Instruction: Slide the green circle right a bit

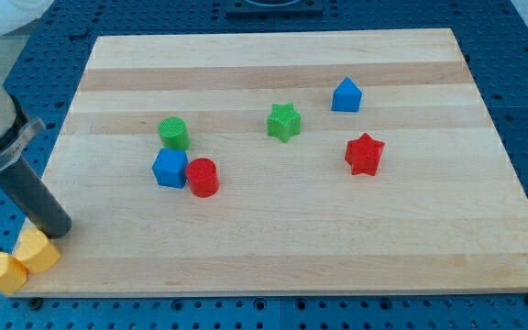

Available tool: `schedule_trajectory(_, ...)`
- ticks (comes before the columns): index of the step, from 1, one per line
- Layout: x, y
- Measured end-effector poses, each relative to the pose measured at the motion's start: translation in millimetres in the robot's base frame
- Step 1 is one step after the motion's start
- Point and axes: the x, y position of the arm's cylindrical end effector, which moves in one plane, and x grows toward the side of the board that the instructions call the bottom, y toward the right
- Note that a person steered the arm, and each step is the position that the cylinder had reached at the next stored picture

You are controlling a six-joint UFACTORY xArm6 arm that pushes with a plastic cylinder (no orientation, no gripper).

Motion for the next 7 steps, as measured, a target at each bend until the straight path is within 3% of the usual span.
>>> schedule_trajectory(7, -21, 6)
